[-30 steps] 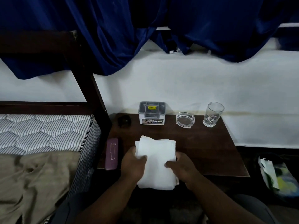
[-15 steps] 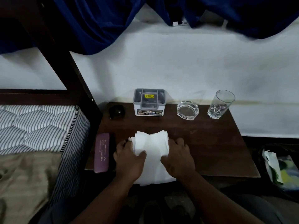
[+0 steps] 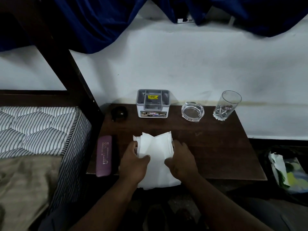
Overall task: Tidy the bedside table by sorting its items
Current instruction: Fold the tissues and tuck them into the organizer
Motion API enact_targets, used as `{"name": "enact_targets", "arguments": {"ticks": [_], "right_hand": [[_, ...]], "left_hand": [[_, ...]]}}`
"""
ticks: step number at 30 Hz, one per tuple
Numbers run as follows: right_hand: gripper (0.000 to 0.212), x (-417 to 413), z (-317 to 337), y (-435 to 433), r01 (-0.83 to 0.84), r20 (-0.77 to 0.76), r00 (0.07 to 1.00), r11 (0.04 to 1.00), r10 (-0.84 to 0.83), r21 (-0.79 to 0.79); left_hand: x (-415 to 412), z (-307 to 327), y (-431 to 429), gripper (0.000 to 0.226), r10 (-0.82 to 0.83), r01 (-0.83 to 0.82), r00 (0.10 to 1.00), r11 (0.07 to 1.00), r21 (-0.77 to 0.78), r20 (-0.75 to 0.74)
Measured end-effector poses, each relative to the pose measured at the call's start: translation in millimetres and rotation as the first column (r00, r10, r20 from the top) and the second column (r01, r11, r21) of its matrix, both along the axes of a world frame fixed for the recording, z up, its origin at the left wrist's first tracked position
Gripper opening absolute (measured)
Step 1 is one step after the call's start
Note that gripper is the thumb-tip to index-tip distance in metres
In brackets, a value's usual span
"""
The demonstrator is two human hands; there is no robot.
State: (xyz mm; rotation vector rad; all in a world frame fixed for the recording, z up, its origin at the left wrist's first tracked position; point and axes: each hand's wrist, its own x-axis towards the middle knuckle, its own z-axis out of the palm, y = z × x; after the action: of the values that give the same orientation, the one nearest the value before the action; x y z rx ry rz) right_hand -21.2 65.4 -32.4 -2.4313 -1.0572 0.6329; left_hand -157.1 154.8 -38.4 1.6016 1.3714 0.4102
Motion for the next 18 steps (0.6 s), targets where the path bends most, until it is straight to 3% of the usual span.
{"name": "enact_targets", "arguments": {"ticks": [5, 11, 15, 18], "right_hand": [[0.046, 2.0, 0.2, 0.5, 0.124, -0.142, 0.983, 0.990, -0.113, 0.072], [0.079, 5.5, 1.5, -1.1, 0.280, -0.335, 0.914, 0.953, -0.228, 0.115], [0.057, 7.5, 3.0, -3.0, 0.369, -0.504, 0.816, 0.926, -0.284, 0.074], [0.057, 7.6, 3.5, -3.3, 0.445, -0.664, 0.687, 0.893, -0.295, 0.063]], "left_hand": [[-0.3, 0.2, 1.8, 0.041, 0.019, -0.019, 1.000, 1.000, 0.013, 0.024], [-0.2, -0.1, 0.8, 0.066, 0.060, -0.058, 0.988, 0.998, -0.024, 0.140], [-4.0, -2.0, 5.8, 0.082, 0.096, -0.073, 0.975, 0.990, -0.120, 0.198], [-4.6, -1.2, 7.0, 0.084, 0.115, -0.058, 0.959, 0.974, -0.219, 0.260]]}}
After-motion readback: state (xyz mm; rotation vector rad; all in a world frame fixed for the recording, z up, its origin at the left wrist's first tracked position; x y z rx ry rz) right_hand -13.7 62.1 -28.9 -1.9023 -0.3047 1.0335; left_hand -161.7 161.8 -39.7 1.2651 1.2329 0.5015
